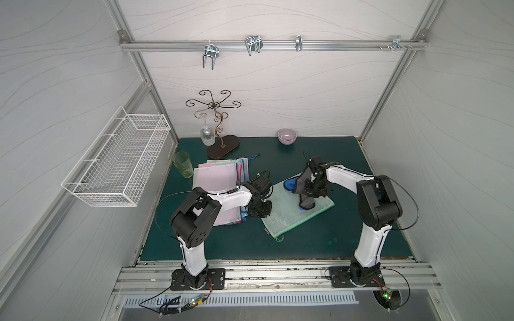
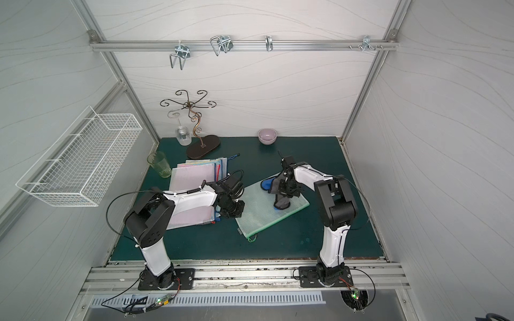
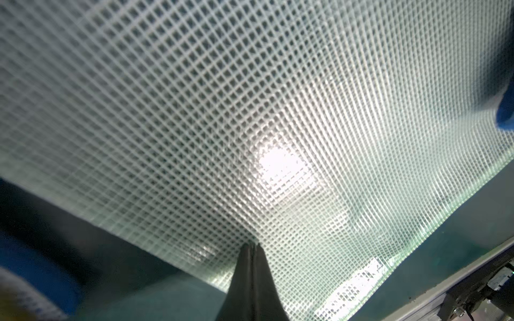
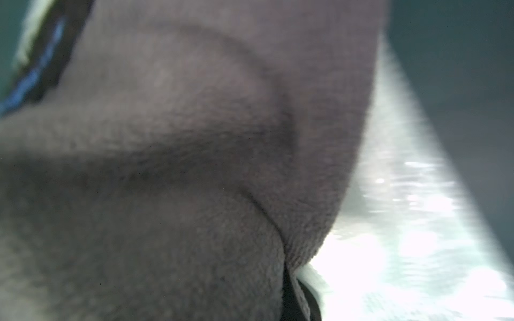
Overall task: Wipe the document bag
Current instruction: Wipe the dirt from the document bag.
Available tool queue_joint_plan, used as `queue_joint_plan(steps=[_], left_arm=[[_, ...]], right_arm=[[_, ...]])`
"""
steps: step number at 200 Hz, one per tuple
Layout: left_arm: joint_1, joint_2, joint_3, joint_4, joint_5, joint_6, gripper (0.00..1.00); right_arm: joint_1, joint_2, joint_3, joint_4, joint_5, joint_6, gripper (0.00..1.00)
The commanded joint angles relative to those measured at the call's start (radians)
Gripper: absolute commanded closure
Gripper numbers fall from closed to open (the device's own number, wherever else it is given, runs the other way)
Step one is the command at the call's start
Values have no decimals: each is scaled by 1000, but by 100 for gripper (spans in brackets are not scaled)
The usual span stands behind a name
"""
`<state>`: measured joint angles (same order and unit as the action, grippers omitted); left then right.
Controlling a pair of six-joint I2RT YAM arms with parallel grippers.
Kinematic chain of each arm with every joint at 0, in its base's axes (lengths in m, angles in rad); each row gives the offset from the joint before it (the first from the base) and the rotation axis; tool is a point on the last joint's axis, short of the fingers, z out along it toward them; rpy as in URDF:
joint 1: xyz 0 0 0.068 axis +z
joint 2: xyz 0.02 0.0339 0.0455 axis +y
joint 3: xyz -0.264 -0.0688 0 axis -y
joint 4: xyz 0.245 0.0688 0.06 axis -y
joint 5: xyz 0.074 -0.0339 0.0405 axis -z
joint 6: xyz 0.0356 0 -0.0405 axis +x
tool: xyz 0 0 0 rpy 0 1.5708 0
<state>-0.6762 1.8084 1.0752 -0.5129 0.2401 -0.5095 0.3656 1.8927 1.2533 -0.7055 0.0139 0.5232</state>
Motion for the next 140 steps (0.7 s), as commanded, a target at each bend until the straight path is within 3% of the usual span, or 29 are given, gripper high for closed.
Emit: queue_joint_plan(steps=[1, 10, 27, 54, 108, 140], left_arm=[[2, -73, -20, -20, -15, -21, 100], [6, -107, -35, -14, 1, -51, 100], [43, -167, -86, 17, 83, -128, 74], [81, -246, -213, 162, 138, -258, 56], [89, -157, -198, 211, 97, -309, 48], [93, -119, -180, 186, 60, -324, 47]], right_arm=[[27, 12, -26, -78, 104, -26, 100], [28, 23, -34, -65, 87, -25, 100], [27, 30, -49, -41, 51, -27, 100], [16, 36, -67, -8, -16, -34, 100], [-76, 1, -136, 53, -235, -30, 100], [-90, -17, -171, 78, -296, -10, 100]])
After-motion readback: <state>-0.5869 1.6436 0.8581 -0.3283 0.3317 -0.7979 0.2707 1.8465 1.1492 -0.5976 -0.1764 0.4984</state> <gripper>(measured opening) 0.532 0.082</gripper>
